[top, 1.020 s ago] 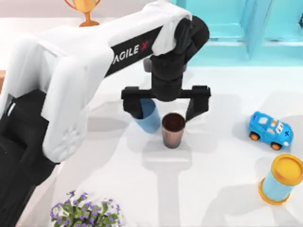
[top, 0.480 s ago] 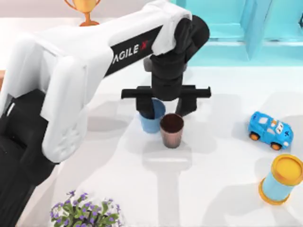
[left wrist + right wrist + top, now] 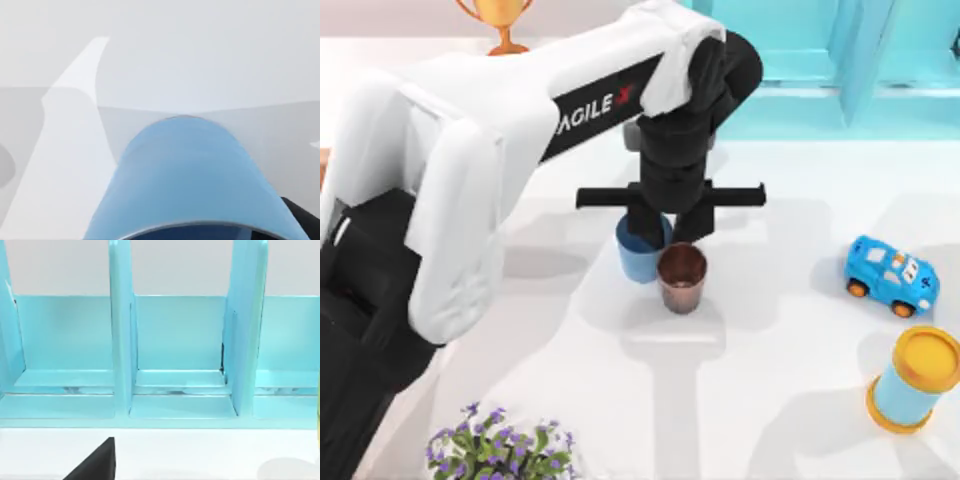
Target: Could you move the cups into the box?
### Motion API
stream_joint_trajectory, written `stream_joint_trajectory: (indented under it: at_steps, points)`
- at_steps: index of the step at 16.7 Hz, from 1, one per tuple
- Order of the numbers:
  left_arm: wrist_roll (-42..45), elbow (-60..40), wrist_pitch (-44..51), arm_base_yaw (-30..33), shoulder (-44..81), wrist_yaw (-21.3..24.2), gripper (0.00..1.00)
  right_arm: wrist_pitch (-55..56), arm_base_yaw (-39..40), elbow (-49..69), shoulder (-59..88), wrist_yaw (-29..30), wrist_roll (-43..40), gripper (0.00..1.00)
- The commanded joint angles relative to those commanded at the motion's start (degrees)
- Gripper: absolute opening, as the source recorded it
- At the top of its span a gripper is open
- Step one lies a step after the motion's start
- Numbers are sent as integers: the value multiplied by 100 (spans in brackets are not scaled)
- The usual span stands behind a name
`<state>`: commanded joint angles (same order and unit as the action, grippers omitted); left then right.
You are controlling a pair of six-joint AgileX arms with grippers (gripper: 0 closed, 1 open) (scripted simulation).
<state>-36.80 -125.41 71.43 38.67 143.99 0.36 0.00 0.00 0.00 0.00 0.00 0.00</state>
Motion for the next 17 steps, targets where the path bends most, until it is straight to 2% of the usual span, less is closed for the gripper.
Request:
stream_joint_trajectory:
  at_steps: [7, 17]
  points:
    - [53, 35, 44, -55, -78, -3, 0, 0, 0, 0, 0, 0, 0, 100]
    - [713, 403, 704, -724, -1124, -15, 0, 0, 0, 0, 0, 0, 0, 100]
